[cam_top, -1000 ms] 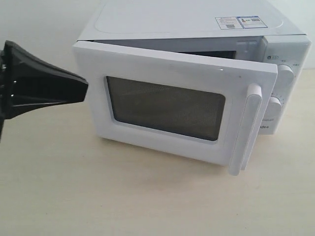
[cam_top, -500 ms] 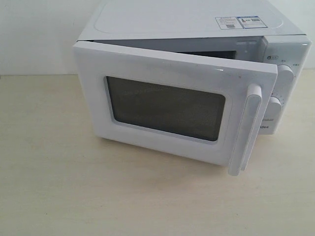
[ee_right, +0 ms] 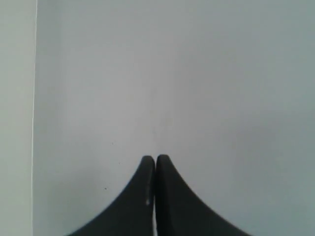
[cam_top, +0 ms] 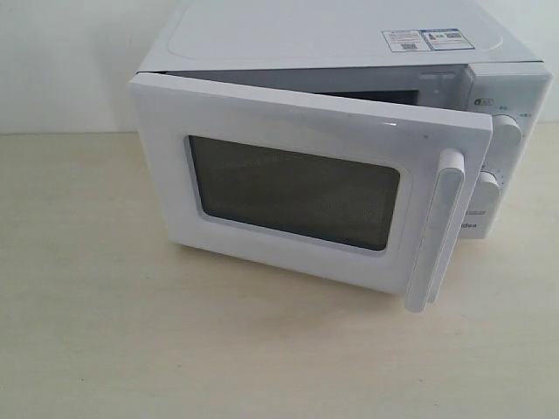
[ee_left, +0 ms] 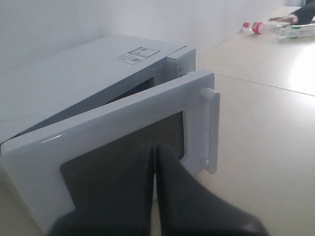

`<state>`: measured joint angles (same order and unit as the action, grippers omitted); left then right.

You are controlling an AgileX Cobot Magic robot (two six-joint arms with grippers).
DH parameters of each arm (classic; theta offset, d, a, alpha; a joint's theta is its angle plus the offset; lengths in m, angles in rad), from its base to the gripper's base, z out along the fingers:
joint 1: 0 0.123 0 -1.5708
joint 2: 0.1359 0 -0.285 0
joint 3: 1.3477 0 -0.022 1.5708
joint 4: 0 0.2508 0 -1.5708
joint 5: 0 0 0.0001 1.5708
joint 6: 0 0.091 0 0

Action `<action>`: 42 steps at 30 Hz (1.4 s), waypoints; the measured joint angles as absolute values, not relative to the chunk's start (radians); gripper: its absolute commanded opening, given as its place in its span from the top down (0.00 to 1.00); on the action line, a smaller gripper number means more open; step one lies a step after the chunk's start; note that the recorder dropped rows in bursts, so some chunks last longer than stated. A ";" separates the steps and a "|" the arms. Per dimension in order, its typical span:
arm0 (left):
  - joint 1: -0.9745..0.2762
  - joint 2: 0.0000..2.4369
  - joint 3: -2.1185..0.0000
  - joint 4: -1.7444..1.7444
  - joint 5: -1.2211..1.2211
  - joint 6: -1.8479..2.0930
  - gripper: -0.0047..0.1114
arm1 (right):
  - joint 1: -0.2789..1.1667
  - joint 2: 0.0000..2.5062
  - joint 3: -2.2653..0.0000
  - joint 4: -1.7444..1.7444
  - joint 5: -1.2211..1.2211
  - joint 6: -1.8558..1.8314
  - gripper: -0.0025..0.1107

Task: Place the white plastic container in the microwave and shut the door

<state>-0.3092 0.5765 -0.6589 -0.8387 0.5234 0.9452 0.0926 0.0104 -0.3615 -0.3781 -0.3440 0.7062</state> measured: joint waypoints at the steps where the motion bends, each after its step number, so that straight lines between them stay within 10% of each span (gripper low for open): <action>1: -0.309 0.576 -0.659 -0.841 0.520 0.945 0.93 | 0.093 0.024 -0.396 -0.447 -0.309 0.790 0.98; 18: -0.309 0.576 -0.659 -0.842 0.515 0.945 0.93 | 0.091 0.506 -0.486 -1.588 -0.608 2.033 0.98; 29: -0.309 0.576 -0.659 -0.842 0.515 0.945 0.93 | 0.091 0.696 -0.486 -1.595 -0.984 2.098 0.98; 42: -0.309 0.576 -0.658 -0.842 0.518 0.945 0.93 | 0.091 0.698 -0.486 -1.169 -0.571 2.102 0.98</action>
<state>-0.3092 0.5765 -0.6583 -0.8420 0.5179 0.9452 0.0908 0.6982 -0.4865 -1.1687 -0.5706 2.1023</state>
